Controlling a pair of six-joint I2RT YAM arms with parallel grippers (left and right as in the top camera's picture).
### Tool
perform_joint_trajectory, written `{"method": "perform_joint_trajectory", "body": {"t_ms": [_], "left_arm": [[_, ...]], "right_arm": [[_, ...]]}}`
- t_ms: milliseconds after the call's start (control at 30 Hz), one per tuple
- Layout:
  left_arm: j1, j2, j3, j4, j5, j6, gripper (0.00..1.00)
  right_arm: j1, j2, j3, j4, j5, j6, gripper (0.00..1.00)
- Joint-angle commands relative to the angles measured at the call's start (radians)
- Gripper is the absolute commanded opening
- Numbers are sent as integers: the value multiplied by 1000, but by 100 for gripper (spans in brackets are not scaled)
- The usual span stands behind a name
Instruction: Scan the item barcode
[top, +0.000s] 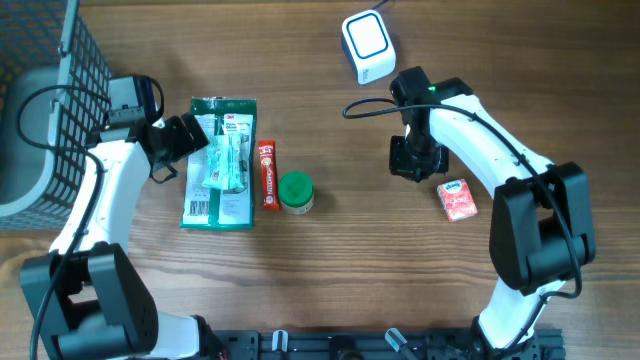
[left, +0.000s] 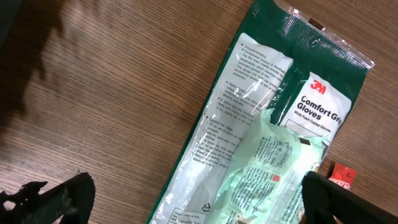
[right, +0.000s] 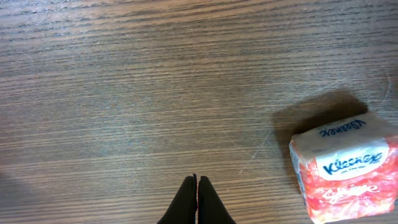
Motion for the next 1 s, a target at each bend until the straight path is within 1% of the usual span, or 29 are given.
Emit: {"method": "perform_joint_trajectory", "body": {"t_ms": [0,400,600,733,867,967], "left_arm": [[4,-21,9,3,8,-5,100],[4,-21,9,3,8,-5,100],[4,-21,9,3,8,-5,100],[4,-21,9,3,8,-5,100],[4,-21,9,3,8,-5,100],[4,-21,9,2,8,-5,100]], "right_arm": [[-1,12,-8,-5,46,18,4],[-1,12,-16,-20,47,17,4],[-2,12,-127,62,82,11,4],[-3,12,-209,110,167,14,4],[-3,12,-239,109,226,15,4],[-3,12,-241,93,277,43,4]]}}
